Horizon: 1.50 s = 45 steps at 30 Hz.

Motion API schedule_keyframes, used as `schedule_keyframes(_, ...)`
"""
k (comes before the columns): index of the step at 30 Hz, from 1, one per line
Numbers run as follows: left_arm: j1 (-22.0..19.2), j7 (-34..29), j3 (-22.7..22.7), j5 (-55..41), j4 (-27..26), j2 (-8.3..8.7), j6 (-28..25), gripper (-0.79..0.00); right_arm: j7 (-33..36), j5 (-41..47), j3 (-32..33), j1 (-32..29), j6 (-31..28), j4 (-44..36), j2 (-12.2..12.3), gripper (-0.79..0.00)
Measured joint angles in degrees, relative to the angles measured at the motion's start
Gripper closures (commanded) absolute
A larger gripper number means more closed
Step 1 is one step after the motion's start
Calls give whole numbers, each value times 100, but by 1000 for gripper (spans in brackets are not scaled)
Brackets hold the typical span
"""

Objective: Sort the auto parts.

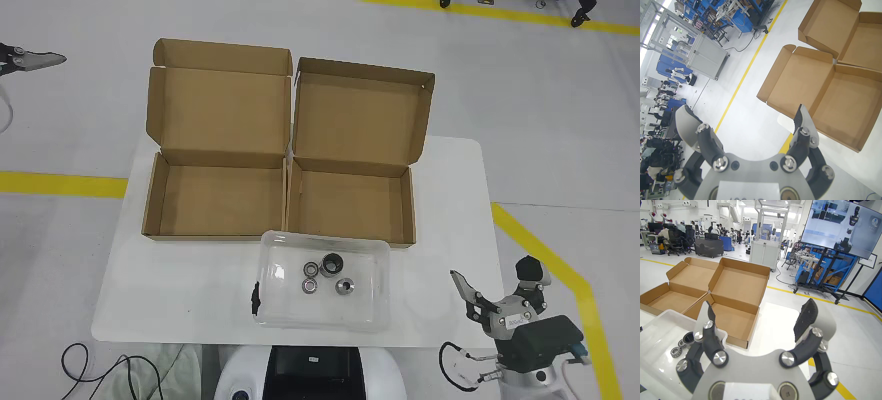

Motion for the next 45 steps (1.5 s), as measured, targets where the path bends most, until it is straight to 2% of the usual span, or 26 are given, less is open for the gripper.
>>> schedule_keyframes(21, 0, 0, 0, 0, 0, 0, 0, -785, 2, 0, -1, 2, 0, 1, 0, -785)
schedule_keyframes(29, 0, 0, 0, 0, 0, 0, 0, -785, 485, -42, -165, 420, -276, 200, 38, -785)
schedule_keyframes(35, 0, 0, 0, 0, 0, 0, 0, -785, 646, -187, -306, 789, -902, 413, 101, -785)
schedule_keyframes(45, 0, 0, 0, 0, 0, 0, 0, -785, 348, 149, -459, 1495, -2629, 1032, 244, -785)
